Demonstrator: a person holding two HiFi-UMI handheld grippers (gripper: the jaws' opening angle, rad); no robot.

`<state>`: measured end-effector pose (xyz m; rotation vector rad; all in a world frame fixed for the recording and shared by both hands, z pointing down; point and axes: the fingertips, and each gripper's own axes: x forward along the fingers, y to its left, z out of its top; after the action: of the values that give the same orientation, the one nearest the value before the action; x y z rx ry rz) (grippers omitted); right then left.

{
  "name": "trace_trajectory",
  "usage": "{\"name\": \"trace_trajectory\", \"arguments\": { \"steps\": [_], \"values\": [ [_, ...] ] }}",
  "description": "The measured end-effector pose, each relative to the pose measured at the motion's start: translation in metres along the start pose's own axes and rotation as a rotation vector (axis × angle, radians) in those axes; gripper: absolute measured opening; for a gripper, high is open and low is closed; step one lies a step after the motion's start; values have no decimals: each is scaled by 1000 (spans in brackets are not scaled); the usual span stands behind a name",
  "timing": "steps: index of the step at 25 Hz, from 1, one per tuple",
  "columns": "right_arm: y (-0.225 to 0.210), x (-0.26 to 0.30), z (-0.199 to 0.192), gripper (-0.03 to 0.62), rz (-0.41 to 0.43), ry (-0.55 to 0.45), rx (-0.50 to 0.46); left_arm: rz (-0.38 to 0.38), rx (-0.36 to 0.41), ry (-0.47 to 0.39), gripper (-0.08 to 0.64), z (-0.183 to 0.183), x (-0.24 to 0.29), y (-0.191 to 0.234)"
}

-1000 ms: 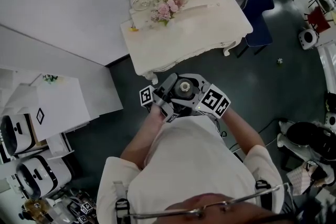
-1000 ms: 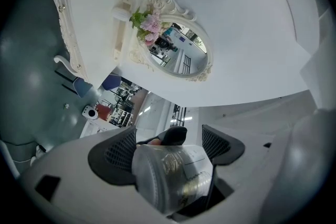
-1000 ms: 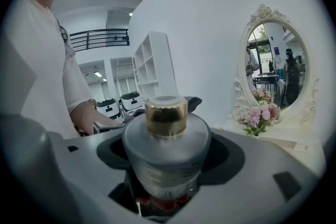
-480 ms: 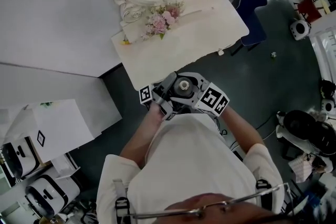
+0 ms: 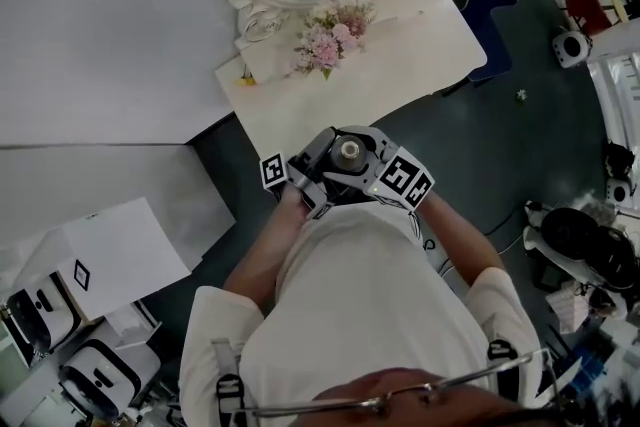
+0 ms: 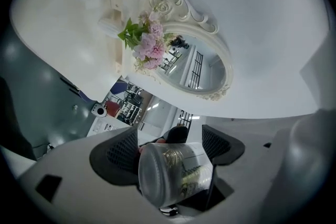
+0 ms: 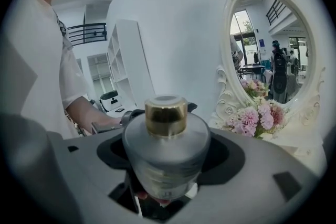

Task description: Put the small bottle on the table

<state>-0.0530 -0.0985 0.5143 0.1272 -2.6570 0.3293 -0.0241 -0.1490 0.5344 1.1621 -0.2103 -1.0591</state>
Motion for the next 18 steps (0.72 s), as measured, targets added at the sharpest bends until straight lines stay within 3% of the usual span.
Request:
{"name": "trace_trajectory", "arguments": {
  "steps": [9, 18],
  "values": [
    [-32, 32, 9, 345, 2, 14, 16, 13, -10, -65, 385, 44, -10, 2],
    [-79, 70, -10, 345, 72, 53, 62, 69, 4, -227, 383, 97, -32, 31]
  ]
}}
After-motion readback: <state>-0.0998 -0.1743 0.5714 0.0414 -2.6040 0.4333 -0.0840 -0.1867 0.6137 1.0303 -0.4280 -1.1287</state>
